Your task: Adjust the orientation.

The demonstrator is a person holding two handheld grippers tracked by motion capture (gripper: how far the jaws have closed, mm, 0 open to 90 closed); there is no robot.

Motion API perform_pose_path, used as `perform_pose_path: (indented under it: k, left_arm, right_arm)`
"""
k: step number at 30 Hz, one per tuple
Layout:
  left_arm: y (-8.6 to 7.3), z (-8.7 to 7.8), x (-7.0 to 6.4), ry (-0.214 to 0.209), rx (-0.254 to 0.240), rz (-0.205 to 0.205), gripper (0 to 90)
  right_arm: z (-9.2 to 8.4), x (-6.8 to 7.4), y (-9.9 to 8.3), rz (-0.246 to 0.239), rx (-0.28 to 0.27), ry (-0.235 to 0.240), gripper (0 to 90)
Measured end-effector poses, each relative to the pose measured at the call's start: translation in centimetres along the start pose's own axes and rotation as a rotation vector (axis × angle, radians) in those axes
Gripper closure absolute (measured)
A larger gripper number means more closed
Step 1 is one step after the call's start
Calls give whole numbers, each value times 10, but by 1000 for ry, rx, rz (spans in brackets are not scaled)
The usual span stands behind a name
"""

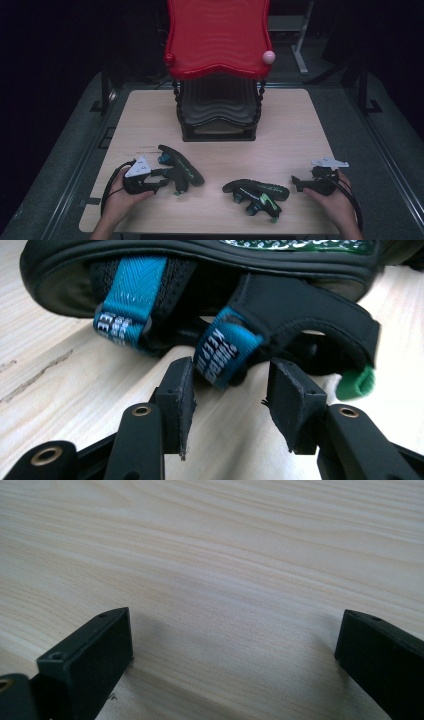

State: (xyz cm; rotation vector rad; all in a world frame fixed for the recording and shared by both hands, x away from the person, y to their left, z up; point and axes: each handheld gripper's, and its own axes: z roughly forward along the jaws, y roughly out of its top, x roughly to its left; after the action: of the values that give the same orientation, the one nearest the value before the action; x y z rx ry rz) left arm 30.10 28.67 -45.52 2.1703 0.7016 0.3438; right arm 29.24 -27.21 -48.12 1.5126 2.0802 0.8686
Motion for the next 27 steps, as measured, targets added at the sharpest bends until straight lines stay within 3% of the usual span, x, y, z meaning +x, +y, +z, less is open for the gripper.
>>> perform_pose_path:
  k: [9, 17, 27]
  left_arm:
    - [3, 6, 3, -3, -1, 16, 621]
    - [4, 2, 5, -14, -24, -7, 687]
    - [6, -24, 10, -20, -90, -50, 702]
  right_arm:
    - [0, 0, 0, 0, 0, 0, 13]
    - [0, 0, 0, 0, 0, 0, 13]
    - [0, 0, 0, -1, 0, 1, 14]
